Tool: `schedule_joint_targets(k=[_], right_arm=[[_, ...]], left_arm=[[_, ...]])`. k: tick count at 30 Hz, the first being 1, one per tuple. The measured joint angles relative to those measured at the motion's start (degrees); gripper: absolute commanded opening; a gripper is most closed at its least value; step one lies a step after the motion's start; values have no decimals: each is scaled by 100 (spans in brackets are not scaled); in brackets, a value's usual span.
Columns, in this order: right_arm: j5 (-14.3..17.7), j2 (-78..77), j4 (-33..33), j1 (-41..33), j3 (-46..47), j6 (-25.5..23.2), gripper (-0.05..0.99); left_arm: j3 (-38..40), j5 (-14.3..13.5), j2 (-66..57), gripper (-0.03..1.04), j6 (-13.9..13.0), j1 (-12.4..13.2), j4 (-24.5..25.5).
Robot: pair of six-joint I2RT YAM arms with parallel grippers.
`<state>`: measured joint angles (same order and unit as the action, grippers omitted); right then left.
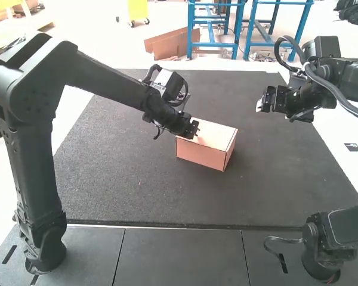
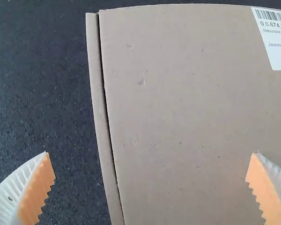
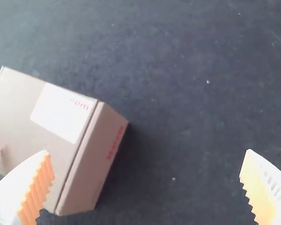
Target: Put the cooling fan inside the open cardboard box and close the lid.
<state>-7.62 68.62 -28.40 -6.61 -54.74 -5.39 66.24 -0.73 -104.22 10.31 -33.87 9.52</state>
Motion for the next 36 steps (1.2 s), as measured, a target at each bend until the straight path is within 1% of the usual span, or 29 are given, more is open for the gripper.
schedule_joint_targets(k=[3,7,10,13,15,16,18,20,24,27,29,31,33,35,36], right_arm=[[0,0,-26,0,-74,0,91],[0,0,-35,0,-146,-2,92],[0,-2,-39,0,-155,-197,92],[-20,-48,9,0,-155,-343,92],[-74,-166,249,0,-155,-358,92],[-103,-254,470,0,-155,-352,92],[-136,-468,942,0,-164,-293,92],[-149,-662,1259,4,-170,-173,92],[-133,-813,1484,4,-170,83,92],[-55,-905,1665,4,33,275,92],[46,-1060,1969,9,328,455,92],[302,-1294,2444,9,675,627,92],[570,-1585,3086,9,1049,800,92],[745,-1928,3707,11,1412,942,92],[807,-2100,3893,11,1572,990,92]], left_arm=[[-155,-11,0,97,-7,11,-184],[-138,-9,52,97,-26,42,-109],[-70,-44,313,97,-90,175,37],[264,-61,713,97,-142,385,17],[531,-83,1036,97,-153,507,-24],[640,-92,1193,97,-177,551,-15],[772,-103,1517,97,-343,599,-2],[789,-118,1777,97,-511,629,52],[669,-315,2074,97,-691,734,-125],[201,-455,2402,97,-774,807,-509],[-195,-577,2667,97,-800,811,-955],[-621,-739,2992,97,-811,809,-1401],[-1102,-911,3397,97,-798,811,-1858],[-1606,-1034,3840,97,-789,811,-2288],[-1871,-1078,4070,97,-787,811,-2494]])
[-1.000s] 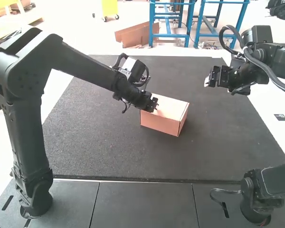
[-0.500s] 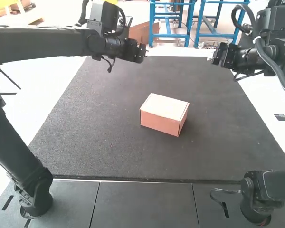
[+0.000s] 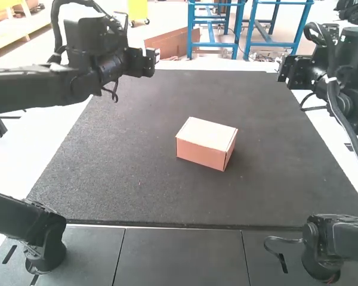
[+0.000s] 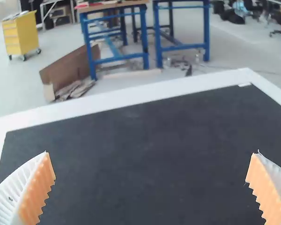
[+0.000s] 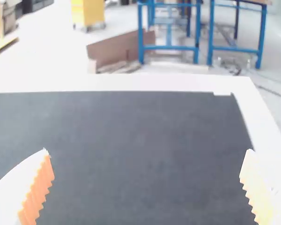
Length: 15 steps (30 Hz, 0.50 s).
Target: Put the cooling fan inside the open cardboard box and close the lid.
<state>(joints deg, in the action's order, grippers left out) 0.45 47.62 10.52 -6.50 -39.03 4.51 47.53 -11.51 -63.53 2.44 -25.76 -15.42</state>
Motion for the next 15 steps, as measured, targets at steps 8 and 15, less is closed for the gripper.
schedule_joint_targets(k=[8,15], right_arm=[[293,-1003,584,0,1370,186,92],[542,-2133,1298,4,2664,623,92]], left_arm=[[-1947,-118,1556,97,-7,26,-758],[-3034,-136,2306,96,-7,26,-1235]])
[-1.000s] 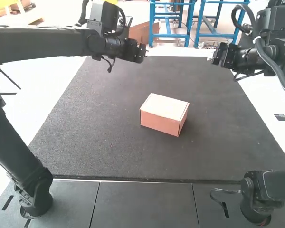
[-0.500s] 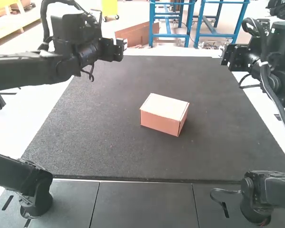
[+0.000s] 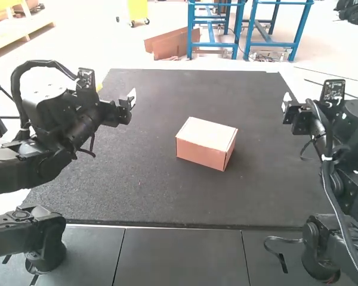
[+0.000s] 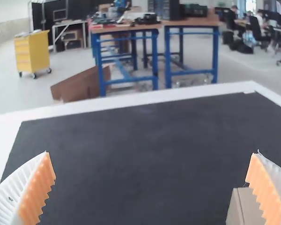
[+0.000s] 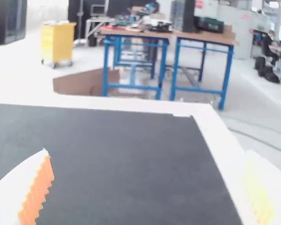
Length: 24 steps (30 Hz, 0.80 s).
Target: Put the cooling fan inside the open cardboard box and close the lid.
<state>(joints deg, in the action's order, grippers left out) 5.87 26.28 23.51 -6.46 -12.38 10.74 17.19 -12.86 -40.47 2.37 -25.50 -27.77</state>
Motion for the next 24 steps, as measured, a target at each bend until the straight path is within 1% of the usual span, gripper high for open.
schedule_joint_targets(k=[2,4,7,13,15,17,20,22,24], right_arm=[[22,-334,-118,0,221,90,92],[42,-640,-337,0,417,162,92],[63,-1088,-463,0,761,284,92],[85,-2074,-962,-46,1176,396,92],[83,-2457,-1434,-83,1217,431,92],[79,-2573,-1502,-83,1217,448,92],[26,-2573,-1550,-83,1217,474,91],[-24,-2573,-1556,-83,1217,470,91],[-57,-2573,-1582,-81,1217,393,91]], left_arm=[[-341,-4,208,96,0,0,-238],[-658,-9,409,96,0,0,-341],[-1010,-22,741,96,26,0,-428],[-1390,-24,1224,96,96,92,-400],[-1523,-24,1436,96,116,127,-308],[-1670,-22,1672,96,122,131,-186],[-1687,-26,2168,96,170,140,219],[-1687,-22,2647,96,251,149,745],[-1687,-24,3126,96,369,151,1390]])
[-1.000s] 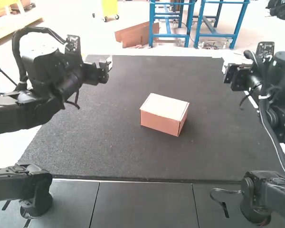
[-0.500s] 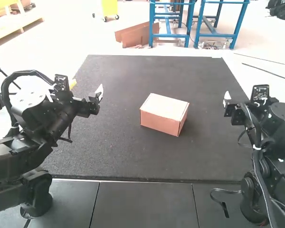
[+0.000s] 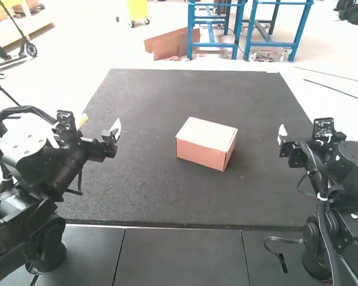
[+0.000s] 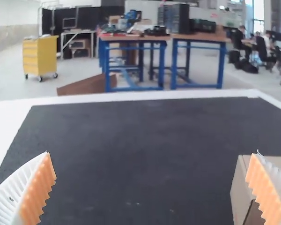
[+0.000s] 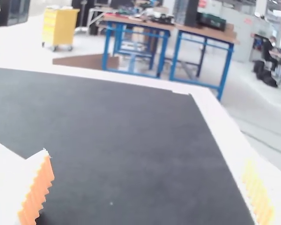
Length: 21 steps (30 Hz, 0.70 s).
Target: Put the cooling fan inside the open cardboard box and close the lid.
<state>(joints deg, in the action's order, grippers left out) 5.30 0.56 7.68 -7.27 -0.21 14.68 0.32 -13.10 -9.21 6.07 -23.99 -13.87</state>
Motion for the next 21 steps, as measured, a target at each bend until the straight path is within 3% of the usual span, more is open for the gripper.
schedule_joint_targets(k=[3,7,10,17,21], right_arm=[[-42,0,-192,0,0,-162,91],[-72,0,-426,-2,0,-348,91],[-81,0,-507,0,0,-457,91],[-85,0,-673,0,0,-787,91],[-85,0,-713,0,0,-894,91]], left_arm=[[0,0,675,96,107,0,671],[0,4,848,96,129,90,901],[0,2,848,96,127,304,1047],[0,2,848,96,111,1209,1106],[0,2,848,96,-48,1770,1220]])
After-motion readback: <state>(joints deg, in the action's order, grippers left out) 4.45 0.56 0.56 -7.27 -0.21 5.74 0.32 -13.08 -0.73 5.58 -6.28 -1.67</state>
